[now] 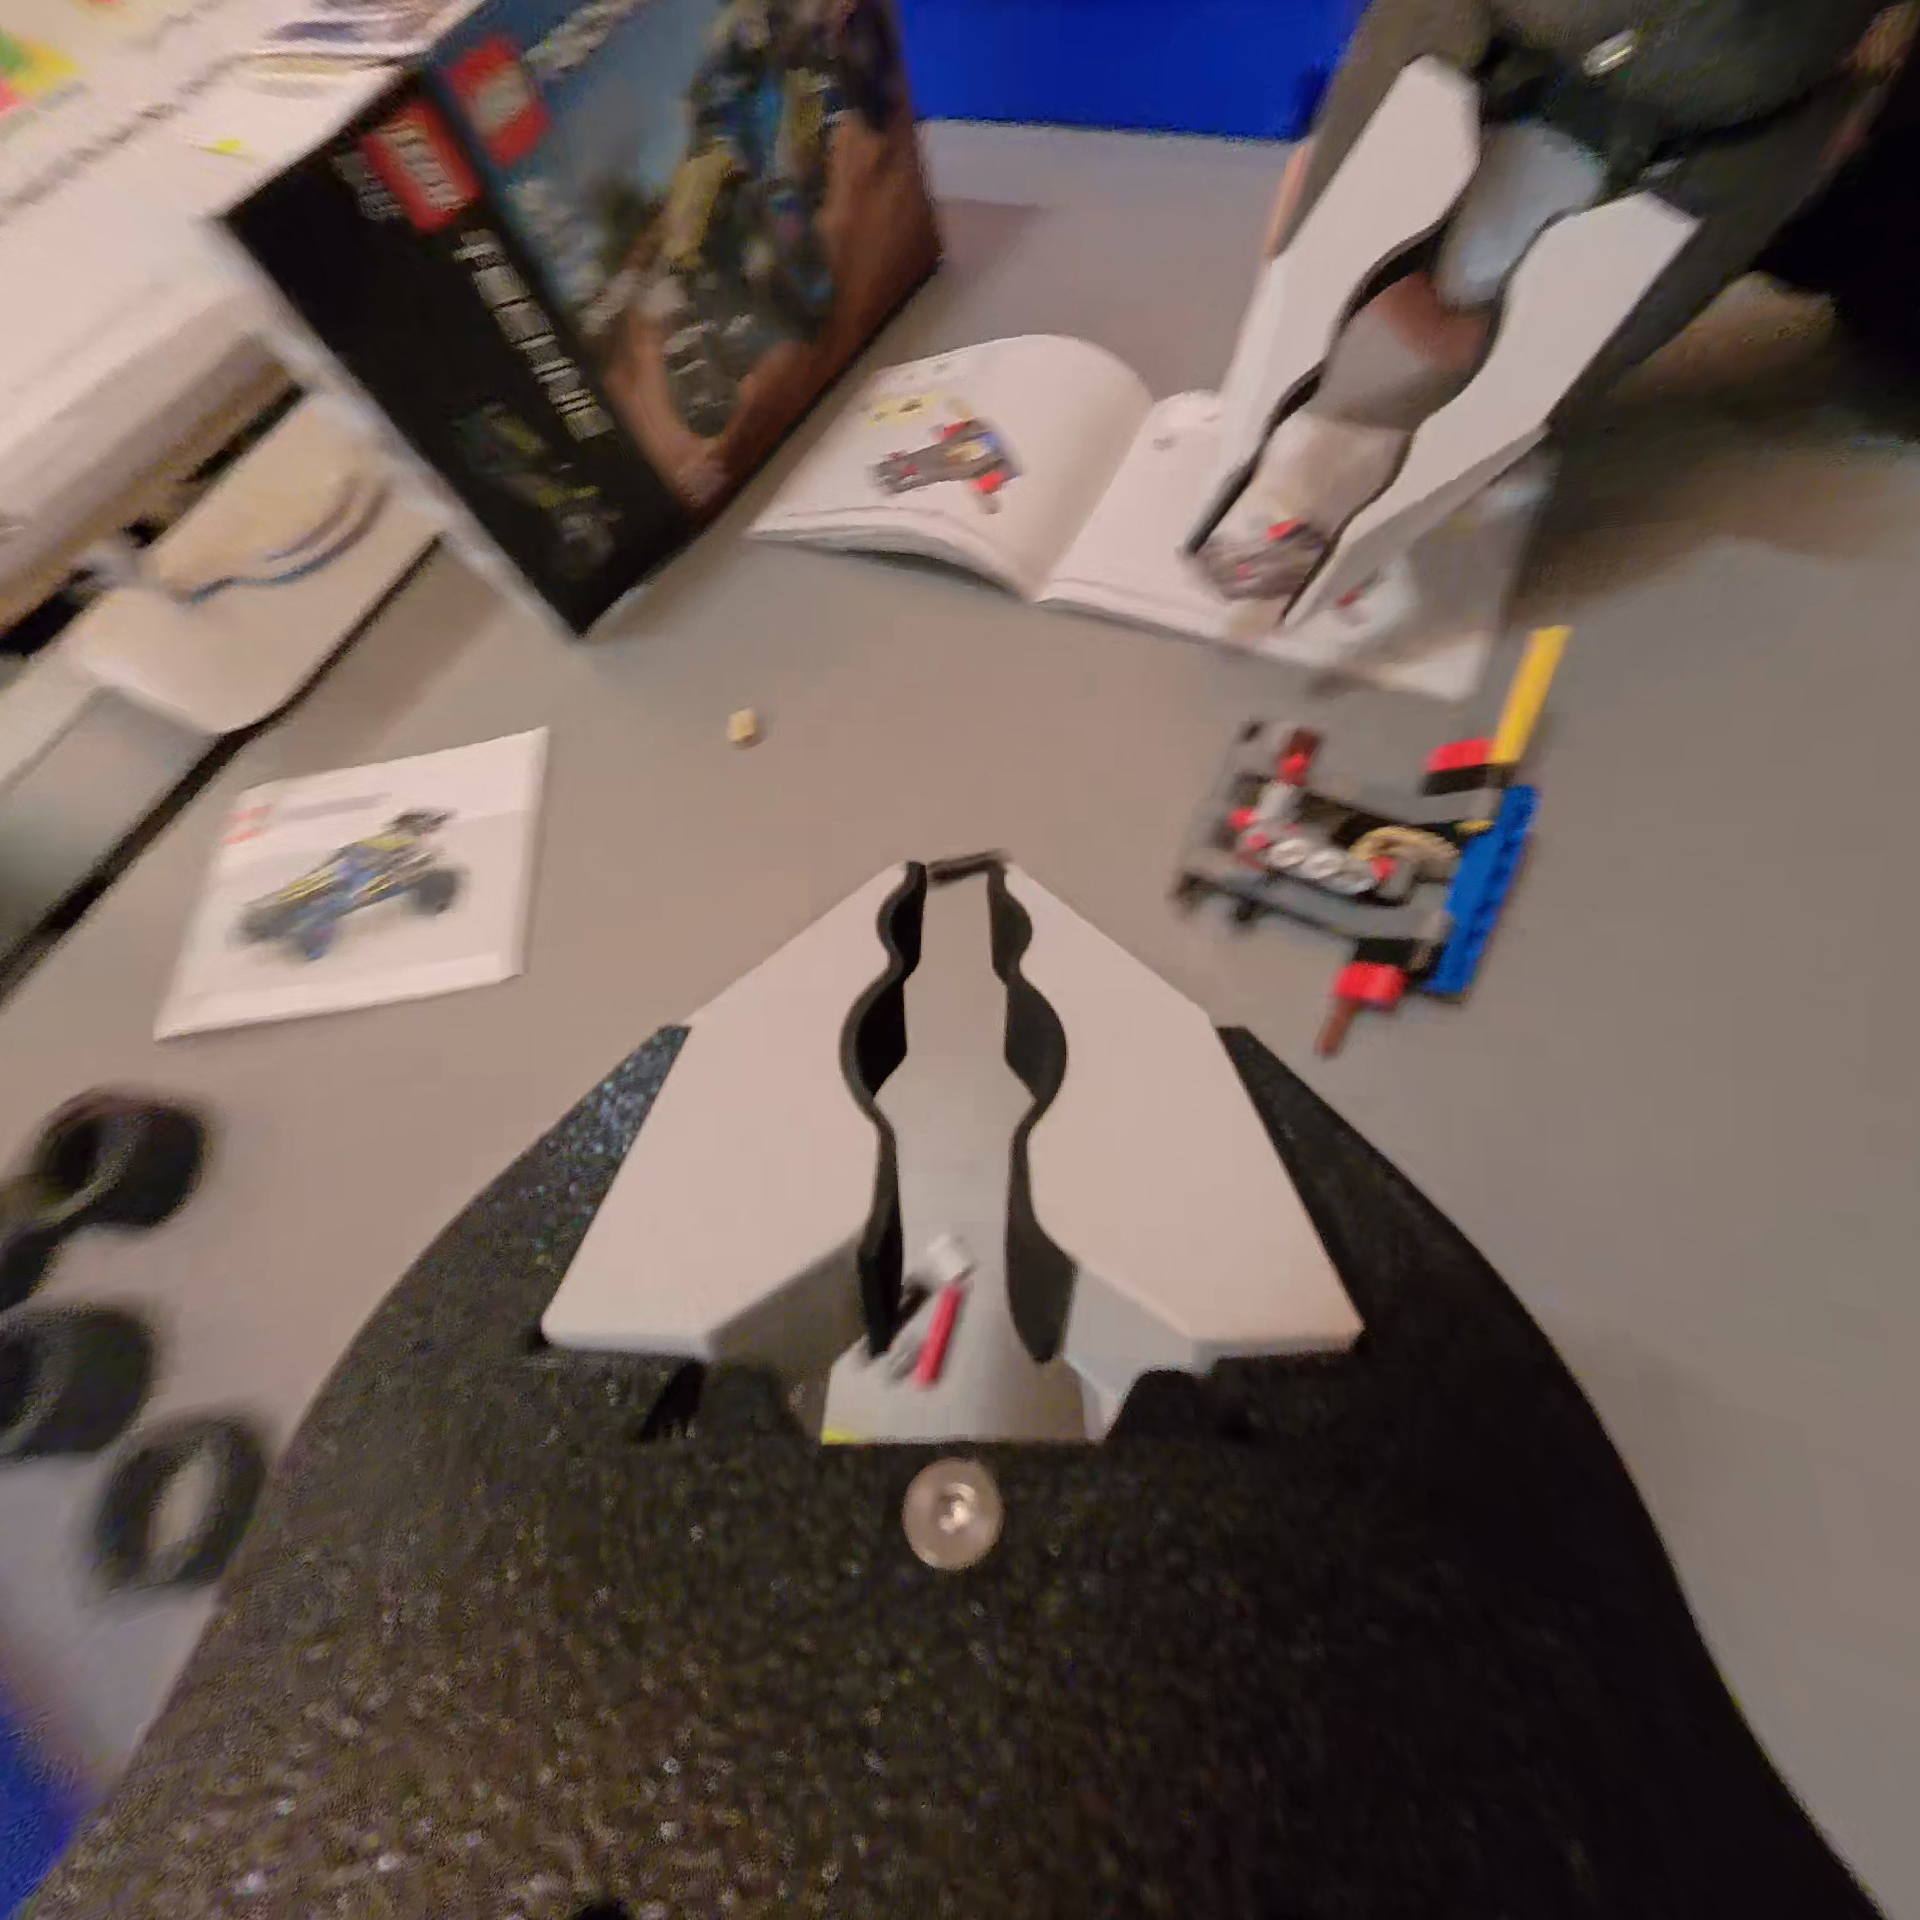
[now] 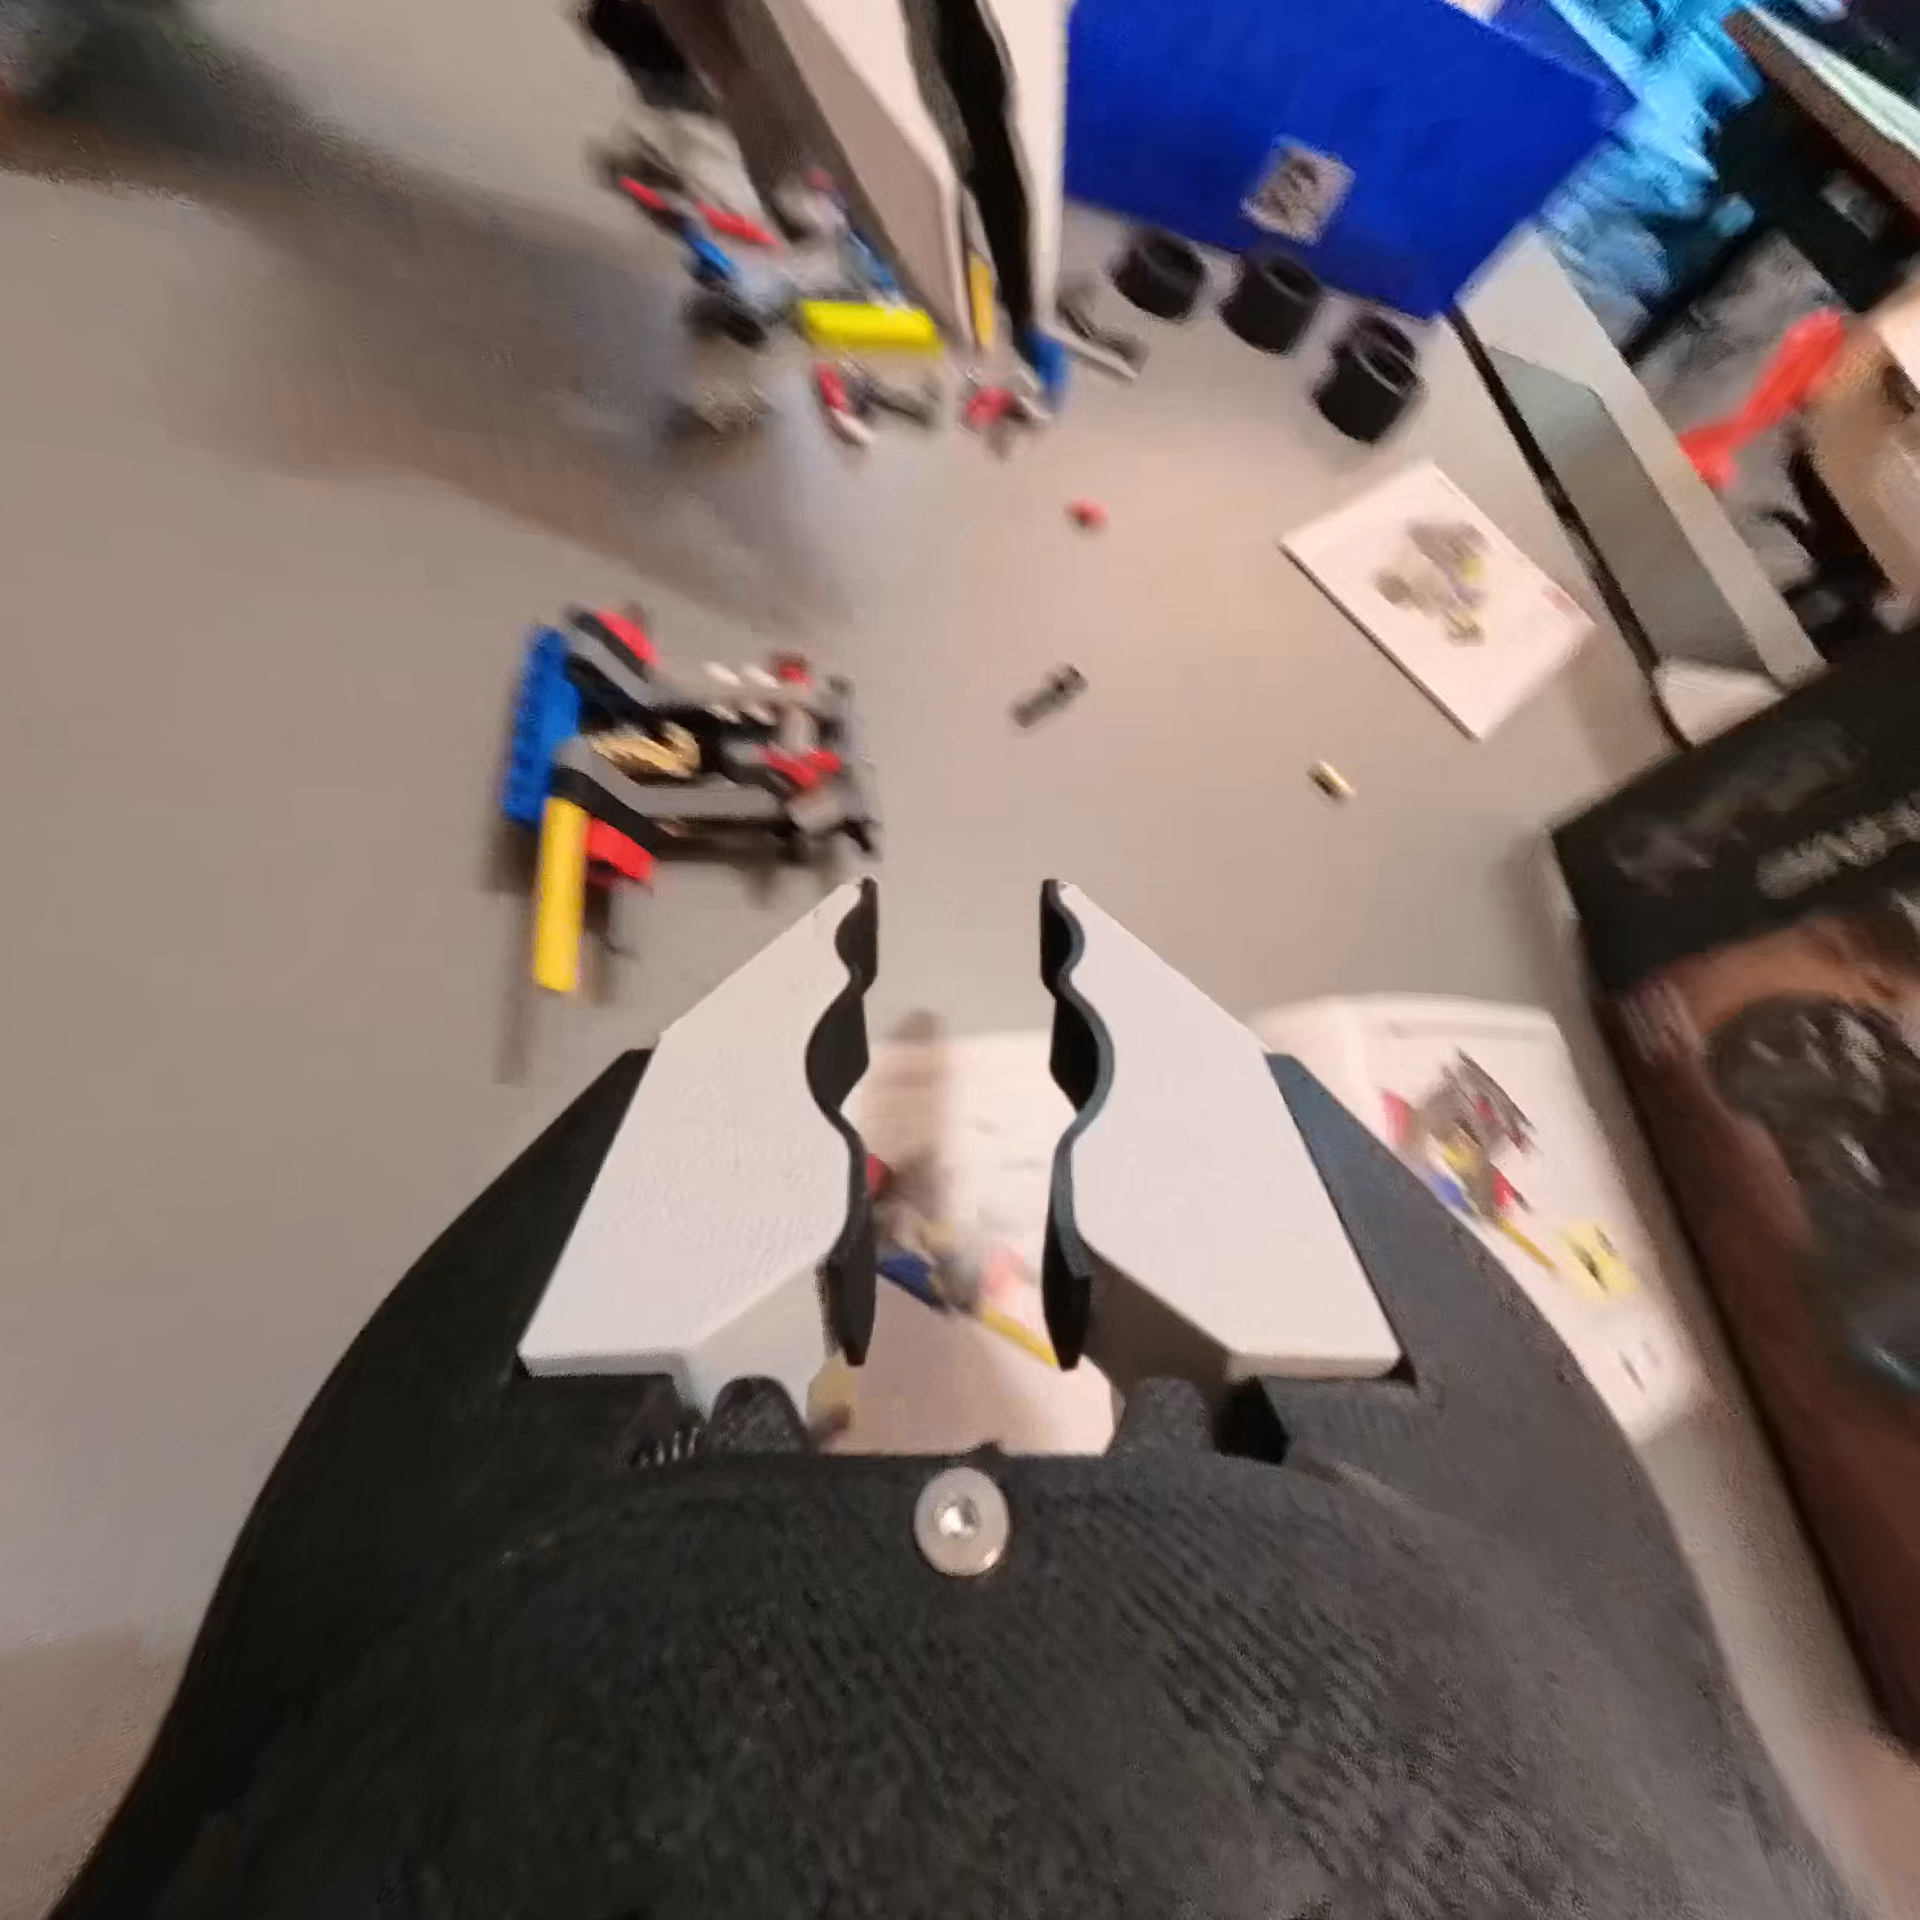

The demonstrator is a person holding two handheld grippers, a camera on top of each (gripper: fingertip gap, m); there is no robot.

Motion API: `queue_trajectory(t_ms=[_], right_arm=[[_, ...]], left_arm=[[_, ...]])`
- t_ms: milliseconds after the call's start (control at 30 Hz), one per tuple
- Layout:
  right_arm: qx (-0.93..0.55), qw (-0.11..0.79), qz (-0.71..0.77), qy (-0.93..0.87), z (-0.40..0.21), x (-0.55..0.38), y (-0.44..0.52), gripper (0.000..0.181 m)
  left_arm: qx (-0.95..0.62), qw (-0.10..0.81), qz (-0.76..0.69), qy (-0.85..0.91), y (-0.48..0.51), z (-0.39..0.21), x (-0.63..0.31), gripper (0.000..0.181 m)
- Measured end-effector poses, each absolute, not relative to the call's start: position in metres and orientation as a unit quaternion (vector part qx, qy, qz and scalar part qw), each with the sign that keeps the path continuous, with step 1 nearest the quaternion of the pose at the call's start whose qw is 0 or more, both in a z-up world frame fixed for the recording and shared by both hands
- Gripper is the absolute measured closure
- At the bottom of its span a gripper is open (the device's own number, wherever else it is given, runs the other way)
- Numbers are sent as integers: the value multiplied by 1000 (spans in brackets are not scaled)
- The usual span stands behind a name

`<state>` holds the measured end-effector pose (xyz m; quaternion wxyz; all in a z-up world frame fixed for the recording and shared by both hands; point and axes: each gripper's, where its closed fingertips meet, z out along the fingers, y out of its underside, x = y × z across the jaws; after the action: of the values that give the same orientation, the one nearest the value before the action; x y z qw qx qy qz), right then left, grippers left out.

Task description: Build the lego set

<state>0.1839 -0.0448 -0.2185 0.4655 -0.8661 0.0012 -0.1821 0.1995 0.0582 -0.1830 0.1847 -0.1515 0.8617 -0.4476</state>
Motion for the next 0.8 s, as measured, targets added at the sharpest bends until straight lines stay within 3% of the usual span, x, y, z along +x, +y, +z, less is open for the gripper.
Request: queue_trajectory(t_ms=[33, 167, 367, 533, 800], right_arm=[[-874, 439, -209, 29, -224, 198, -57, 157], [-902, 343, -247, 87, -251, 224, -98, 164], [-898, 360, -240, 84, -252, 224, -101, 172], [-896, 349, -264, 71, -252, 228, -107, 172], [-873, 408, -263, 35, -234, 218, -96, 166]], left_arm=[[-168, 211, -430, 862, 74, -178, 209, 172], [-243, 266, -407, 839, 134, -160, 228, 172], [-313, 241, -428, 813, 178, -170, 213, 173], [-167, 144, -382, 897, 141, -213, 153, 164], [-60, 159, -299, 939, 135, -245, 162, 160]])
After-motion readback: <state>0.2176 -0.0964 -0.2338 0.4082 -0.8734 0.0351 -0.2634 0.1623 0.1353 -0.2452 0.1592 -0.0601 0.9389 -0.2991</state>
